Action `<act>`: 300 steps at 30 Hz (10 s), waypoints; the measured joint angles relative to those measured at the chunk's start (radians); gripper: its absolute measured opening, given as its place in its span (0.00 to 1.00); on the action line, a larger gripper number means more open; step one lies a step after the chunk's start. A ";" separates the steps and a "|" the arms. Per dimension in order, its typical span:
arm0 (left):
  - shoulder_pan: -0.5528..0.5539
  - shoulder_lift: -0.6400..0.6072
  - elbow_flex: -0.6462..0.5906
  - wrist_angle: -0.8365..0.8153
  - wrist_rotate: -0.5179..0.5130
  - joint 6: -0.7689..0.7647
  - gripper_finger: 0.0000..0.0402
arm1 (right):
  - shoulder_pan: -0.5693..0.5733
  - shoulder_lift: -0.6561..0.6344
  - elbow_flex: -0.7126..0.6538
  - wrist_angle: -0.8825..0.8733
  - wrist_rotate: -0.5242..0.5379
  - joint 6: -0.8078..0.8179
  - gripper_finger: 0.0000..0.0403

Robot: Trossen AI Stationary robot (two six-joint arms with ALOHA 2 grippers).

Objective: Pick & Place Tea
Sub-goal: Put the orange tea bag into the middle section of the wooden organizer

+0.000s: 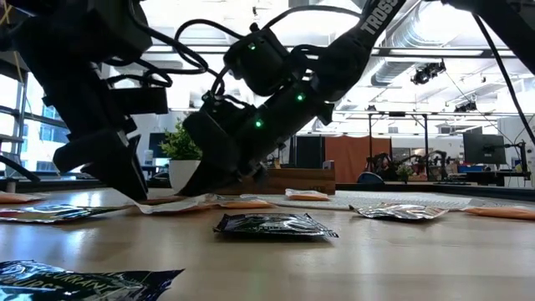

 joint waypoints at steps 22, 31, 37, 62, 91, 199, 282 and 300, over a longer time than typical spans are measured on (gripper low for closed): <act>0.001 -0.032 0.002 -0.089 -0.154 -0.028 0.53 | -0.195 -0.374 0.000 -0.451 0.260 -0.496 0.00; 0.066 -0.032 0.002 -0.091 -0.107 -0.024 0.53 | -0.338 -0.370 -0.022 -0.457 0.064 -0.420 0.00; 0.100 -0.032 0.003 -0.090 -0.108 -0.021 0.53 | -0.338 -0.370 -0.120 -0.326 0.059 -0.439 0.00; 0.097 -0.033 0.003 -0.077 -0.107 0.003 0.53 | -0.250 -0.414 -0.145 -0.242 0.058 -0.457 0.29; 0.097 -0.034 0.004 0.211 -0.072 0.079 0.53 | 0.222 -0.471 -0.246 -0.747 -0.197 -0.438 0.55; 0.097 -0.033 0.004 0.101 -0.076 0.085 0.53 | -0.178 -0.371 -0.246 -0.091 0.485 -1.351 0.02; -0.021 0.043 0.184 -0.049 0.557 0.365 0.56 | 0.149 -0.289 -0.241 -0.012 0.520 -0.537 0.26; 0.009 0.127 0.187 -0.081 0.458 0.163 0.12 | 0.146 -0.290 -0.241 0.011 0.479 -0.523 0.26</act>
